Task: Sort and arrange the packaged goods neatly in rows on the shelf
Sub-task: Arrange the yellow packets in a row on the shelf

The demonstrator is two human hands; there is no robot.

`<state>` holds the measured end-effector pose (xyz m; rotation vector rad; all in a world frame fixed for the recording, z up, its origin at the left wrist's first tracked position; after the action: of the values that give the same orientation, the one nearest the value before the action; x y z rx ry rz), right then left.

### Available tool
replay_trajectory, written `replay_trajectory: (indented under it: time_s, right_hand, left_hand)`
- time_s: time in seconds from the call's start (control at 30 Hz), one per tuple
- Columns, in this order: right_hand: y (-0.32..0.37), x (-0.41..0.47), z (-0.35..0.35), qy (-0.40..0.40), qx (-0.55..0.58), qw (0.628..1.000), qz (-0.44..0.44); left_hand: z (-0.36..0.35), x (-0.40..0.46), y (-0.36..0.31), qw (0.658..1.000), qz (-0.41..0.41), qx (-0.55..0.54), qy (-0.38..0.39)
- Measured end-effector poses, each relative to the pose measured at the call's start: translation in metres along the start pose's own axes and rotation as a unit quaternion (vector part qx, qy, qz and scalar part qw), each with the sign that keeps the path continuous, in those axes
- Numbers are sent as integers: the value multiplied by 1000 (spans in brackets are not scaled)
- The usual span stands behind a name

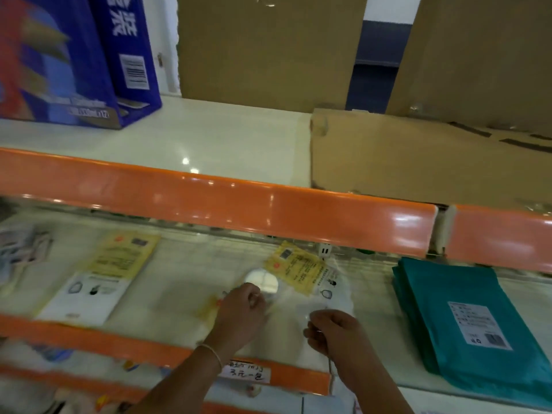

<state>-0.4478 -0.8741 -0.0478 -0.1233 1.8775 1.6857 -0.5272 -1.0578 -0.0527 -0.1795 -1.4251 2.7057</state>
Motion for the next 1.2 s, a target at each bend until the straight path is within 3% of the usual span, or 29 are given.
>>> replay_trajectory:
  time_s: [0.17, 0.4, 0.77, 0.9, 1.0, 1.07, 1.13, 1.2]
  right_hand:
    - [-8, 16, -52, -12, 26, 999, -27]
    - [-20, 33, -93, -68, 37, 996, -39]
    - [-26, 23, -125, -102, -67, 992, -43]
    - [-24, 27, -122, -84, 4, 995, -57]
    - [-17, 27, -115, -38, 79, 994, -70]
    - [-13, 26, -112, 2, 120, 989, -86]
    - [-11, 27, -110, 22, 137, 985, -107]
    - [-10, 26, -111, 34, 135, 982, -126]
  left_hand:
    - [37, 21, 34, 998, 46, 39, -28]
    - [56, 24, 62, 997, 62, -38, 26]
    - [62, 14, 66, 994, 24, -83, 63]
    - [71, 24, 63, 997, 27, -68, 35]
    - [79, 35, 58, 995, 81, -49, 35]
    - [81, 40, 54, 982, 142, -105, 73]
    - [82, 38, 48, 926, 239, -242, 160]
    - [84, 31, 46, 892, 282, -291, 202]
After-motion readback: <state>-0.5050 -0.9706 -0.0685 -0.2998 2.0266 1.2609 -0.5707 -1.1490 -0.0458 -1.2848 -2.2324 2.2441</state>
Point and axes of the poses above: each hand's wrist, its own x-axis towards the middle knuckle, its own z-axis out of the back of the hand, y = z × x, the point moved 2 cm from there along x, towards the middle knuckle, and after that the axes turned 3 degrees about -x, right-handed, at the moved point
